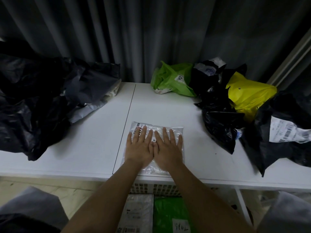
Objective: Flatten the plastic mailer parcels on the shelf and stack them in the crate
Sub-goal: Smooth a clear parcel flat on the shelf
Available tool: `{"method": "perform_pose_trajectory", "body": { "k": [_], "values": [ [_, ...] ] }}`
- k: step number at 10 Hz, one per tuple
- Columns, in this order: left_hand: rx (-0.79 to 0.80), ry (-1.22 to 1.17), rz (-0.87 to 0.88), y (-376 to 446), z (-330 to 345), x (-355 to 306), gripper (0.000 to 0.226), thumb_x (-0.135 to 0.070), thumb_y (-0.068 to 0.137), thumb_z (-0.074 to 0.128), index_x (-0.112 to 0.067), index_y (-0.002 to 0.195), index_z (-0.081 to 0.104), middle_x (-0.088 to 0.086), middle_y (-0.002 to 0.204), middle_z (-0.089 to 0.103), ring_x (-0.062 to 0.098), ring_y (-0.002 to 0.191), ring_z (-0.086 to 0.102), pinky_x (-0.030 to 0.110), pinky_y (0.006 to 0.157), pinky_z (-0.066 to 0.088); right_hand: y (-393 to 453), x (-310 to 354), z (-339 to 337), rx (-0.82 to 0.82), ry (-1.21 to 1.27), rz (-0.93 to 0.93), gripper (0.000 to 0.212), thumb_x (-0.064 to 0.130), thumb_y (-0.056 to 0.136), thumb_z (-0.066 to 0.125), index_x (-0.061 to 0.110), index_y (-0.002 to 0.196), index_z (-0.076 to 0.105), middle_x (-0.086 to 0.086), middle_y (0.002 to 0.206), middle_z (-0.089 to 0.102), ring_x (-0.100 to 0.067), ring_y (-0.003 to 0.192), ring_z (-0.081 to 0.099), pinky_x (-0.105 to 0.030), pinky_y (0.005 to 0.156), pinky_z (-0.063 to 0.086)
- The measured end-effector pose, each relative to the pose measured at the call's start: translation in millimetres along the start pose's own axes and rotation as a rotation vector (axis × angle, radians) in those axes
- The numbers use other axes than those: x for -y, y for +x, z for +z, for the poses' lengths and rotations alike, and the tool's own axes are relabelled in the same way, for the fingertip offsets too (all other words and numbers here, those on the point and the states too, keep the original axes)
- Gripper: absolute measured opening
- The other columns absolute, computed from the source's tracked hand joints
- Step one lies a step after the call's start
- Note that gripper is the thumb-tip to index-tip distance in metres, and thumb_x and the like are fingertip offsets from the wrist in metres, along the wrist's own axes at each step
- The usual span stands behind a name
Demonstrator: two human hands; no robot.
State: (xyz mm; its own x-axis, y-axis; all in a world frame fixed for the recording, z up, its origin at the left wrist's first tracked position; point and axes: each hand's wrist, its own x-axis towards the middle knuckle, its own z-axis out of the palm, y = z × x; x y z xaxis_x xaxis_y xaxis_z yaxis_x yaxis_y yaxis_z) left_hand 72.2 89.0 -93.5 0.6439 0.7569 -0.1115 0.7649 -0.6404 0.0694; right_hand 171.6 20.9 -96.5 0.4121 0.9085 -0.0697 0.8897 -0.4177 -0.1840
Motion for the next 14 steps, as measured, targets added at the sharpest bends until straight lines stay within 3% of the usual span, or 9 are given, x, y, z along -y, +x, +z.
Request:
{"method": "perform_pose_trajectory", "body": {
  "k": [4,5,7,9,10,11,12,13,14],
  "values": [
    [-0.005,-0.006,-0.010,0.7,2.8,-0.3,0.054,-0.039,0.101,0.008,-0.028,0.152,-0.008,0.001,0.159,-0.017,0.020,0.145,-0.021,0.045,0.118,-0.011,0.6,-1.2,2.0,0.012,0.021,0.004,0.087,0.056,0.071,-0.024,0.034,0.152,-0.001,0.001,0.160,-0.013,-0.023,0.146,-0.018,-0.052,0.114,-0.016],
    [-0.008,-0.011,-0.011,1.0,3.4,-0.3,0.054,-0.040,0.101,0.009,-0.028,0.152,-0.007,0.000,0.159,-0.017,0.020,0.145,-0.021,0.045,0.118,-0.011,1.3,-1.6,2.6,0.023,0.003,0.011,0.075,0.055,0.081,-0.017,0.034,0.152,-0.004,0.001,0.160,-0.015,-0.023,0.146,-0.019,-0.052,0.114,-0.016],
    [0.038,-0.018,-0.011,2.0,1.7,0.9,0.055,-0.040,0.101,0.009,-0.028,0.152,-0.008,0.000,0.158,-0.019,0.019,0.144,-0.023,0.045,0.118,-0.011,-1.0,-2.6,4.0,-0.007,0.039,0.003,0.086,0.056,0.071,-0.023,0.036,0.152,0.000,0.002,0.161,-0.012,-0.022,0.146,-0.017,-0.052,0.115,-0.014],
    [0.109,-0.129,-0.004,-5.1,-10.6,7.3,0.057,-0.044,0.102,0.013,-0.028,0.153,-0.007,0.002,0.158,-0.021,0.021,0.144,-0.025,0.046,0.117,-0.013,-2.8,-1.0,3.7,-0.034,0.047,0.012,0.079,0.057,0.078,-0.015,0.037,0.152,0.004,0.004,0.161,-0.008,-0.021,0.147,-0.014,-0.052,0.114,-0.014],
    [0.077,-0.151,-0.127,-16.7,-14.4,10.3,0.062,-0.050,0.101,0.014,-0.027,0.152,-0.013,0.006,0.157,-0.024,0.025,0.144,-0.024,0.052,0.115,-0.009,-1.6,-1.9,3.3,-0.009,0.048,0.058,0.059,0.052,0.096,0.006,0.035,0.152,0.002,0.003,0.161,-0.009,-0.023,0.147,-0.015,-0.054,0.113,-0.015],
    [0.027,-0.159,-0.277,-27.8,-18.2,10.7,0.072,-0.059,0.097,0.019,-0.022,0.152,-0.011,0.011,0.159,-0.014,0.029,0.147,-0.007,0.053,0.115,0.004,-4.7,0.1,0.7,0.054,0.069,0.177,0.056,0.048,0.100,0.012,0.034,0.152,-0.002,0.002,0.161,-0.013,-0.026,0.146,-0.016,-0.057,0.113,-0.014],
    [0.002,-0.162,-0.414,-41.9,-21.5,11.8,0.082,-0.066,0.093,0.025,-0.017,0.152,-0.004,0.014,0.155,0.011,0.031,0.141,0.017,0.048,0.108,0.023,-22.0,3.9,-9.0,0.106,0.047,0.233,0.058,0.053,0.099,0.014,0.032,0.152,0.003,-0.003,0.161,-0.004,-0.030,0.145,-0.001,-0.056,0.113,0.001],
    [0.013,-0.192,-0.488,-56.9,-25.0,9.2,0.084,-0.065,0.091,0.038,-0.012,0.150,0.008,0.016,0.141,0.032,0.031,0.128,0.033,0.044,0.099,0.034,-42.7,-1.4,-23.2,0.001,-0.032,0.168,0.055,0.053,0.097,0.026,0.024,0.144,0.027,-0.011,0.141,0.033,-0.029,0.125,0.031,-0.045,0.101,0.022],
    [0.024,-0.419,-0.514,-67.9,-28.5,9.8,0.069,-0.054,0.088,0.055,-0.010,0.136,0.033,0.016,0.132,0.040,0.033,0.123,0.037,0.042,0.097,0.036,-59.6,-12.6,-32.3,-0.014,0.104,0.174,0.055,0.051,0.094,0.042,0.015,0.135,0.033,-0.010,0.128,0.045,-0.027,0.116,0.044,-0.041,0.098,0.032]
  ]
}}
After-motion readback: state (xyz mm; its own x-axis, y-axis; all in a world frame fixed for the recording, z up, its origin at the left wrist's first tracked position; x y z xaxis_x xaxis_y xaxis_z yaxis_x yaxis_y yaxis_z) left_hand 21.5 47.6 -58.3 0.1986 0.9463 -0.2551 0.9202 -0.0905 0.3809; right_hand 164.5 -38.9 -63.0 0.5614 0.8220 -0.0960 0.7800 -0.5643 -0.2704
